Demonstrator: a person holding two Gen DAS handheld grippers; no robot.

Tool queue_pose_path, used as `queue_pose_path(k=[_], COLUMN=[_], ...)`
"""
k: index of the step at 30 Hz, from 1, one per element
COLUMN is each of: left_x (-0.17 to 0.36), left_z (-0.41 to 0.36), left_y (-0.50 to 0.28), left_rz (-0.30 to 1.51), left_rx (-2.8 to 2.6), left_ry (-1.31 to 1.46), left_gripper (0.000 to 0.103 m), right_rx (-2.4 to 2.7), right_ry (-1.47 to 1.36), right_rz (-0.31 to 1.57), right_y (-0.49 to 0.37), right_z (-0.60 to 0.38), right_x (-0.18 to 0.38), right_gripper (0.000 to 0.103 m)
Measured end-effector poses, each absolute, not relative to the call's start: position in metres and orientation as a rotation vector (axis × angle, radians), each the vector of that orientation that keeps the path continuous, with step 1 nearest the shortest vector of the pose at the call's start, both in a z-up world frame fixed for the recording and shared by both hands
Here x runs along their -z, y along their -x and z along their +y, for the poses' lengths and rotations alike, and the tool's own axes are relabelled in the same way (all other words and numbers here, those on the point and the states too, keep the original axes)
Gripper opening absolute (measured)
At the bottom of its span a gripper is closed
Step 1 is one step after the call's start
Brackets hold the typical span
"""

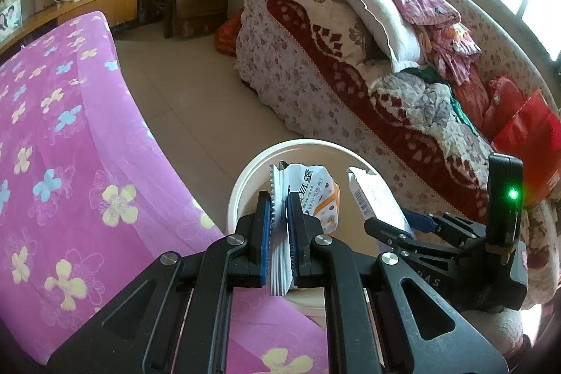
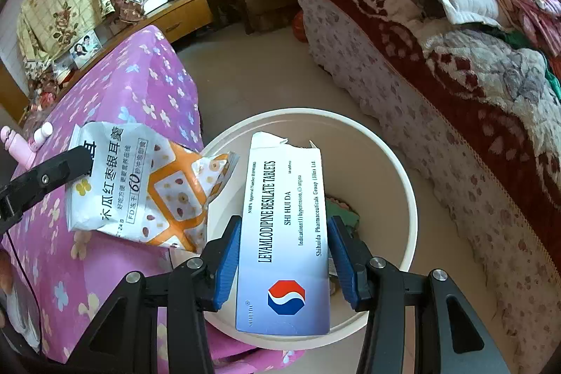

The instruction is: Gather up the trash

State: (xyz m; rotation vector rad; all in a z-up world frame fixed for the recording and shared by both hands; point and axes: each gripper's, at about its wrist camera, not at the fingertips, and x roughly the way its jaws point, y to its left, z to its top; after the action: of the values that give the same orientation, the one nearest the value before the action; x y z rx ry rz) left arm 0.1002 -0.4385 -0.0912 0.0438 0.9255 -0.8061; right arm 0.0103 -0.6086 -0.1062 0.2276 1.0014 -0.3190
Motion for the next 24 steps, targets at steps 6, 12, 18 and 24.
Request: queue_pose_path(k=[6,12,18,24], left_x=[0.095,0.097,0.094,0.088], left_z=[-0.44,-0.438,-0.435,-0.423], left_y=[-0.102,-0.102,-0.1,-0.097], left_rz=[0.949,0.957,0.939,0.902], left_rx=[0.82,0.832,0.827,0.794], left_ry=[-0.046,-0.029,-0.041,-0.06], left_gripper=[0.008,0.026,0.03,0.03], right_rx=[0.342,0.341,0.332,0.322], right_ry=[-0.243,-0.249,-0.246,-0.23], right_rz=[1.004,1.011,1.005,0.989], right_y=[-0.01,-0.011,-0.011,-0.011], right_z=[-0.611,-0.611,-0.606,-0.593], right_x=[0.109,0.111,0.109,0.103], right_gripper=[0.057,0.061,0.061,0.061])
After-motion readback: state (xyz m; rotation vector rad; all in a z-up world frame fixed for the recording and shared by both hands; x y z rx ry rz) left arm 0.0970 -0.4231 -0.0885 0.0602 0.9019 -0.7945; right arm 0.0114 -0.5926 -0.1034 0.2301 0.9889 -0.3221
